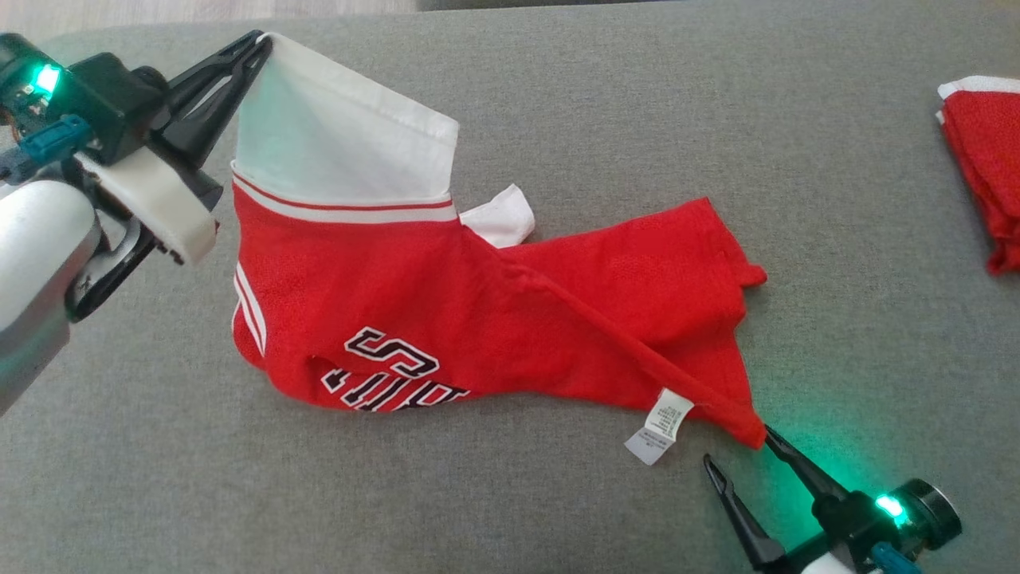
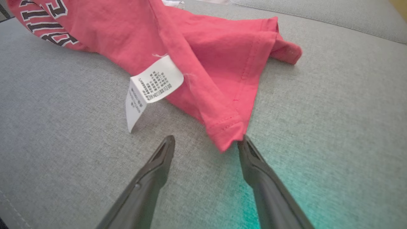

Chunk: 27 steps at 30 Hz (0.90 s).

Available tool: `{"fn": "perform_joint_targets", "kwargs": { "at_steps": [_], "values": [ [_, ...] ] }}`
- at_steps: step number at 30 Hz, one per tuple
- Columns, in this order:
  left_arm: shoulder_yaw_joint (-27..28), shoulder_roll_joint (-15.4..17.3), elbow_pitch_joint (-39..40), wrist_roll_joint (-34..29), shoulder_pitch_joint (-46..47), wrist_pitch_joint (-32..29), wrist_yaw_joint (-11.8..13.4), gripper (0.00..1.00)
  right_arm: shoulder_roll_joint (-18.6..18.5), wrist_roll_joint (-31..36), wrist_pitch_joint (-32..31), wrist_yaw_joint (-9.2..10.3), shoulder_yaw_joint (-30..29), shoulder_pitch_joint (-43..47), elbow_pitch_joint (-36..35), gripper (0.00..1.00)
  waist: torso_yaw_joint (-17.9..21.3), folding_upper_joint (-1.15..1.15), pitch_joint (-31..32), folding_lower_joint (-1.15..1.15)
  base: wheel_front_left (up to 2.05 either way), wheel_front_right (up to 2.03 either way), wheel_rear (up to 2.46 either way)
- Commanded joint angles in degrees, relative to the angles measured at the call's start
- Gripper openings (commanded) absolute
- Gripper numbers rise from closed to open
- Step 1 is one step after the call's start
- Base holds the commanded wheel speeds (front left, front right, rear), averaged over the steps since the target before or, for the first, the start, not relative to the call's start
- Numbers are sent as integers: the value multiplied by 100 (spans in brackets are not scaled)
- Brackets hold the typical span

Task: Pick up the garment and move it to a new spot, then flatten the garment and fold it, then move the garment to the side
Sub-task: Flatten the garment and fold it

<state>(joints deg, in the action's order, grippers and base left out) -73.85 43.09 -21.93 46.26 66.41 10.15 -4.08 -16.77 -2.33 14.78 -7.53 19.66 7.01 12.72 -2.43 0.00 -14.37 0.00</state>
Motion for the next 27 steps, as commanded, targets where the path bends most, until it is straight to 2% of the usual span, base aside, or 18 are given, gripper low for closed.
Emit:
{"fn": "perform_joint_targets", "kwargs": {
  "at_steps": [1,2,3,4,5,6,7,14,19,27],
  "values": [
    [313,195,42,17,218,4,11,0,-67,57,22,4,94,-85,-104,100,-8,0,-4,0,0,0,0],
    [309,194,47,14,221,-4,6,0,-62,63,22,4,93,-98,-94,97,-15,0,-6,0,0,0,0],
    [307,193,50,14,223,-8,3,0,-56,68,22,4,90,-107,-90,82,-18,0,-6,0,0,0,0],
    [305,195,52,17,223,-9,2,0,-52,76,22,4,87,-113,-92,45,-18,0,-4,0,0,0,0],
    [303,197,54,21,219,-13,0,0,-46,84,22,4,81,-114,-97,24,-16,0,2,0,0,0,0],
    [301,204,55,26,214,-15,-1,0,-37,116,22,4,50,-119,-128,7,-9,0,10,0,0,0,0],
    [299,210,57,28,209,-15,1,0,-17,154,22,4,-2,-111,-163,0,-2,0,18,0,0,0,0],
    [307,291,87,-8,137,116,55,0,118,347,22,4,-389,-72,-529,0,99,0,258,0,0,0,0],
    [457,417,224,-110,132,322,255,0,93,294,22,4,-873,-165,-1166,0,192,0,640,0,0,0,0],
    [924,720,870,-547,295,475,583,0,-768,104,6,4,-1448,-934,-1832,0,252,0,1451,0,0,0,0]
  ]
}}
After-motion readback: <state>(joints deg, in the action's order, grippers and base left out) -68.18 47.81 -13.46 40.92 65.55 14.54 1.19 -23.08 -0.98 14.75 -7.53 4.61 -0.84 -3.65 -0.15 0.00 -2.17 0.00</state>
